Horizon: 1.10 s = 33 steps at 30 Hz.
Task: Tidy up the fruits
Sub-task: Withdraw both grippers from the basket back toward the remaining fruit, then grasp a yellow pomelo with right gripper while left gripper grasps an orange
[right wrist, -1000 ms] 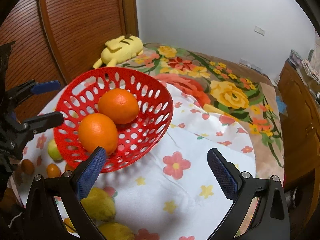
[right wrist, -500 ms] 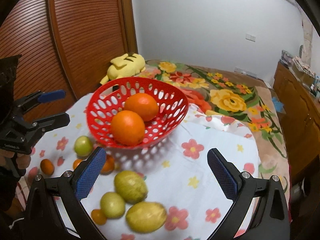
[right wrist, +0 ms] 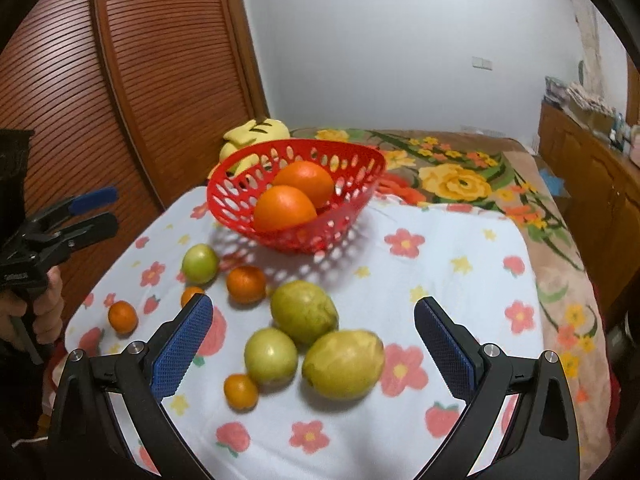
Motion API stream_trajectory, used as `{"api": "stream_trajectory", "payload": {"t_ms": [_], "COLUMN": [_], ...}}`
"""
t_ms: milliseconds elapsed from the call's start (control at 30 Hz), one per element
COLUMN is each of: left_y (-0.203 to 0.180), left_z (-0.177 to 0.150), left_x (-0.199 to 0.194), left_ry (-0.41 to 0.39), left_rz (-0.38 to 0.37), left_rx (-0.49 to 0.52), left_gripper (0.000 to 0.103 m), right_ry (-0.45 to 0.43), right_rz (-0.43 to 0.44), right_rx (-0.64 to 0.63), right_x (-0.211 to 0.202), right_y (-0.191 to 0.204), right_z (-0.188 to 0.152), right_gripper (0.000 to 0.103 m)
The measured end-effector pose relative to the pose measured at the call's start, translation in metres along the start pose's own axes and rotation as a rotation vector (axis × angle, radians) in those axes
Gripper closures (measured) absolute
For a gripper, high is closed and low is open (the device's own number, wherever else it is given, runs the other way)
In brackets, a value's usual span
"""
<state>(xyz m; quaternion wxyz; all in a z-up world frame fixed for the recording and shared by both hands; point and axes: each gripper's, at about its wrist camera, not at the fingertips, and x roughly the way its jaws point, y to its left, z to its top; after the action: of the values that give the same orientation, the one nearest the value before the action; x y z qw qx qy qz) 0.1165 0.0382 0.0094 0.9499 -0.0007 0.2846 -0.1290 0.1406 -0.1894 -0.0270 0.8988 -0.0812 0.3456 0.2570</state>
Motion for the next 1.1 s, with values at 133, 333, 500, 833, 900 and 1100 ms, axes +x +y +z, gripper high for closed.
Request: {"api": "stream_trajectory", "payload": {"t_ms": [133,333,500,833,900,1100], "left_y": [0.006,0.024,0.039,0.056,0.057,0.064], "left_z": [-0.020,-0.046,-0.068,-0.100,-0.104,-0.112], "left_x": [-0.001,0.000,-0.002,0.002,0.003,0.004], "left_ry": [0.024,0.067,0.094,0.147,0.153,0.166], "left_rz": [0.022,0.046,0.065,0.078,0.079,0.083], "left_rx": [-0.008,-0.042,-0.072,-0.119,-0.129,-0.149], "left_gripper": [0.011,0.011,0.011,0.011,0.011,0.011], "right_ry": [0.005,0.031,0.062,0.100,0.106,0.118], "right_rz": [-0.010,-0.039,-0.036,-0.044,-0.044,-0.038], "right_rx": [0.026,0.048,0.055,0.053,0.053,0.063], "right_x": [0.003,0.021,0.038,0.058,0.061,0.069], "right_y": [-0.008,-0.020,-0.023,-0.022,-0.021,-0.021], "right_z": [-0.013,-0.027,-0.038,-0.045,-0.046,-0.048], "right_gripper": [0.002,0.005,0.012,0.013,0.013,0.016]}}
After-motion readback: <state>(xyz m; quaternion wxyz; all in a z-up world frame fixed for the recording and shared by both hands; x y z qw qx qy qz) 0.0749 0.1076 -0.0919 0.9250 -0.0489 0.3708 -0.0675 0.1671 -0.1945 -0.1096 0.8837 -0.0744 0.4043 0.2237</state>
